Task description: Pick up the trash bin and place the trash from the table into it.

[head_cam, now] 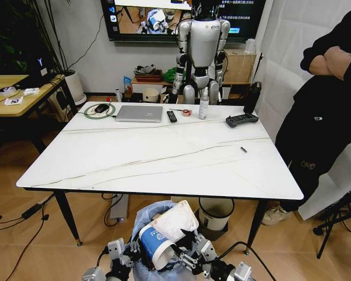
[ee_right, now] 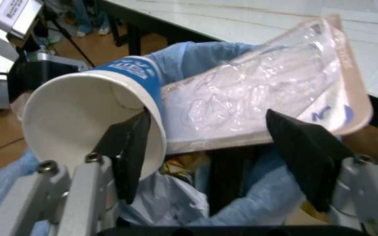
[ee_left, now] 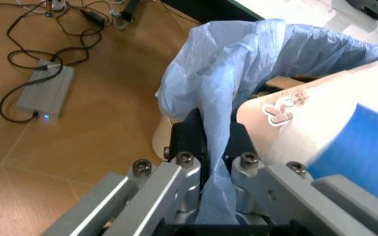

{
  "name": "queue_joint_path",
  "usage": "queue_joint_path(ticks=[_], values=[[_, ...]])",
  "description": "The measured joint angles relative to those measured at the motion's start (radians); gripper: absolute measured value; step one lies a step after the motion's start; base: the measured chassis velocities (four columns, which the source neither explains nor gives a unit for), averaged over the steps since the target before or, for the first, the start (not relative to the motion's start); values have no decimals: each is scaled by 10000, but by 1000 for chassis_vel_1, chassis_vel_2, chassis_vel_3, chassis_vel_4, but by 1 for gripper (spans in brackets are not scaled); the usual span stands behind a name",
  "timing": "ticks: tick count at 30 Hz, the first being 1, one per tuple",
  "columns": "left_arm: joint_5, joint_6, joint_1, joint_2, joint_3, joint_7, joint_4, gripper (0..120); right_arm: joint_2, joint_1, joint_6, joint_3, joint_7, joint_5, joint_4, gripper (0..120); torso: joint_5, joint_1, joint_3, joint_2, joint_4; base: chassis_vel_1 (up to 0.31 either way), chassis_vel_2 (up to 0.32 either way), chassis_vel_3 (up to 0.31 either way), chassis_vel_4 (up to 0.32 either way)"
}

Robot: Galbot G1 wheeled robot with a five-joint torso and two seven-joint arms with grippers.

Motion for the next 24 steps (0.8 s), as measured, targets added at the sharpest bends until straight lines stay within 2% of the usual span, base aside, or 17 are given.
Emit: queue_joint_path(ticks=[6, 11, 24], values=[[-73, 0, -32, 77, -29, -1, -11, 0, -303, -811, 212, 804, -5, -184, 135, 96, -1, 0, 0, 0, -1, 0, 0, 0, 0], [-101, 0, -43, 105, -28, -1, -11, 0, -279, -1059, 267, 1022, -10, -284, 151, 100, 0, 0, 0, 0, -1, 0, 0, 0, 0], [-180, 0, -58, 212, -64, -1, 47, 0, -137, -1635, 395, 1692, 77, -504, 360, 100, -2, 0, 0, 0, -1, 0, 0, 0, 0]])
